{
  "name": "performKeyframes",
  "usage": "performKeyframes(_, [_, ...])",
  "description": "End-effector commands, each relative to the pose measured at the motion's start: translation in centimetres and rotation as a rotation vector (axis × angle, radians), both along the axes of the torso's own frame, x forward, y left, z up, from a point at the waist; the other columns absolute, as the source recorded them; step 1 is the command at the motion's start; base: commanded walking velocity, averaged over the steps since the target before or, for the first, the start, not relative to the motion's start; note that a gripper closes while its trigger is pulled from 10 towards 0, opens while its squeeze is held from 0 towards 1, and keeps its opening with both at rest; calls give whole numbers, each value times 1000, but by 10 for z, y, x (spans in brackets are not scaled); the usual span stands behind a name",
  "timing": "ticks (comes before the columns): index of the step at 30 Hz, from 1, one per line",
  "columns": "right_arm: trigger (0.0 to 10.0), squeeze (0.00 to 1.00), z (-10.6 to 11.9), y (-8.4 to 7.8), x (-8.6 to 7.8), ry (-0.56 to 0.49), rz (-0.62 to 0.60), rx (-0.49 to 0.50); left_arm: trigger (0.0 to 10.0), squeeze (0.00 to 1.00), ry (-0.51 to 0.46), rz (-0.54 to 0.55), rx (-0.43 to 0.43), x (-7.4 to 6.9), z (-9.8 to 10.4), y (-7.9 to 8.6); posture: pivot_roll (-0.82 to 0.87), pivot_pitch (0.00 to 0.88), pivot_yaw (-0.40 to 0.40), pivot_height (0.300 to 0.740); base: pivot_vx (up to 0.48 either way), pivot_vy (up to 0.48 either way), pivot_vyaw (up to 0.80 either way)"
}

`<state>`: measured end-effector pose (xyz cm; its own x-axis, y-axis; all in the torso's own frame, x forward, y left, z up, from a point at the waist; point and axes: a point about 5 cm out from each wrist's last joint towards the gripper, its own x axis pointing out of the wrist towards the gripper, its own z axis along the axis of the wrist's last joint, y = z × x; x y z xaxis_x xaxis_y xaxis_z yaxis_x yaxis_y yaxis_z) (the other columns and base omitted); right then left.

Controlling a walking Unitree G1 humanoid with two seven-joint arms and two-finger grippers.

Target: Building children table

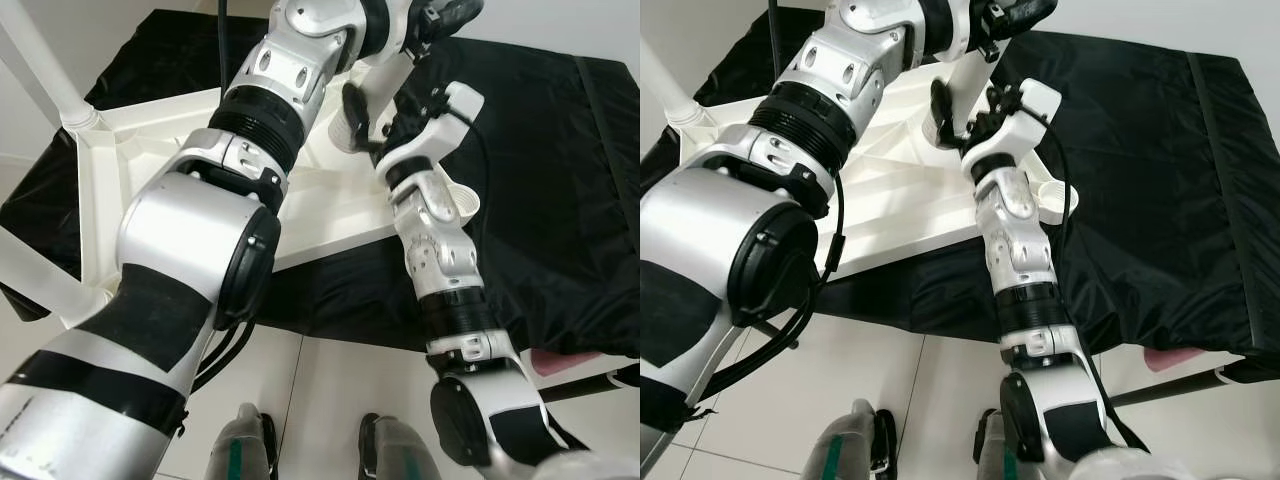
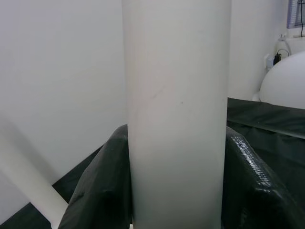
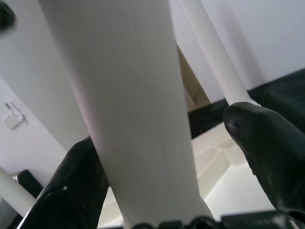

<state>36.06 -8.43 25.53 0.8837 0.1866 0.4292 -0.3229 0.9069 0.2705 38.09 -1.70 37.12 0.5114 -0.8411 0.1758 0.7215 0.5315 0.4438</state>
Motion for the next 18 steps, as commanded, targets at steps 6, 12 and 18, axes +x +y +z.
performKeyframes(6, [10000, 0, 14, 5, 0, -54, -21, 12, 10000, 0, -68, 584, -332, 14, 11, 20, -56, 46, 12, 740, 0, 0, 0])
performKeyframes(12, [4941, 0, 16, 6, 2, -65, -43, 13, 10000, 0, -64, 571, -333, 12, 10, 15, -60, 47, 17, 740, 0, 0, 0])
performKeyframes(18, [0, 0, 18, 5, 3, -70, -64, 21, 10000, 0, -62, 560, -328, 11, 9, 12, -62, 54, 21, 740, 0, 0, 0])
